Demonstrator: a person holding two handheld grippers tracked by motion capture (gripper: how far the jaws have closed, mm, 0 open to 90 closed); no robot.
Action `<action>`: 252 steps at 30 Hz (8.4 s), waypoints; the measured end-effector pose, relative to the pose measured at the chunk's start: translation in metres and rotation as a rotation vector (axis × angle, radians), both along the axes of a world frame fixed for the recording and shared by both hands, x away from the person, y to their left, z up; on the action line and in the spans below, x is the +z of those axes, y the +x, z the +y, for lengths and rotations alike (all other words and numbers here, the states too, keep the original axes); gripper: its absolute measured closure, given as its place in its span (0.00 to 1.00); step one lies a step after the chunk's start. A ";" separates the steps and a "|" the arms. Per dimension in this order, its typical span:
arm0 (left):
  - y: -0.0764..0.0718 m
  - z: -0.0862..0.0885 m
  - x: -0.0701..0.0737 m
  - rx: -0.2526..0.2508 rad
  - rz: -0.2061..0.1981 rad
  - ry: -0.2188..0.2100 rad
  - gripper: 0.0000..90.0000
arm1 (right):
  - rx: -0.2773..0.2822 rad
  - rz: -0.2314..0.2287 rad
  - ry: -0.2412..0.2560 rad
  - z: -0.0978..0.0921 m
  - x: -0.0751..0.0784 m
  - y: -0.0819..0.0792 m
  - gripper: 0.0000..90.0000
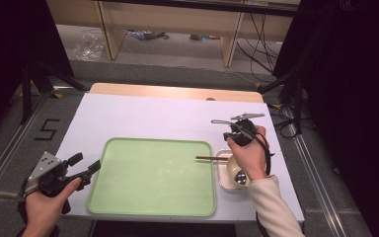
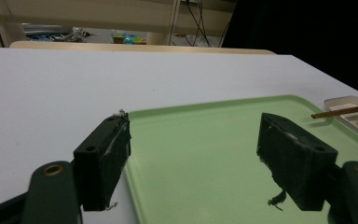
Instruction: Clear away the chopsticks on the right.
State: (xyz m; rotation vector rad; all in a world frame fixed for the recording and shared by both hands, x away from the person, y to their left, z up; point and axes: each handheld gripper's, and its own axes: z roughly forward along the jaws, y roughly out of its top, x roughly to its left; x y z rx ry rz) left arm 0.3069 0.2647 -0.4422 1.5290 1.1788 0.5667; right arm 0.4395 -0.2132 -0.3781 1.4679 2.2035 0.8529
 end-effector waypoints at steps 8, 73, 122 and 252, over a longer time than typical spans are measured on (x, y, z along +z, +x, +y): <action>0.006 -0.008 0.001 0.005 0.004 0.008 0.28 | -0.027 0.149 -0.062 0.015 -0.013 0.031 1.00; 0.002 -0.014 -0.004 -0.042 0.037 0.055 0.29 | -0.076 0.471 -0.229 0.034 -0.050 0.044 1.00; 0.003 -0.013 -0.005 -0.046 0.045 0.037 0.30 | -0.011 0.375 -0.224 0.033 -0.042 0.045 0.97; 0.003 -0.011 -0.006 -0.045 0.050 0.018 0.30 | 0.250 -0.557 0.021 0.033 0.075 0.008 0.97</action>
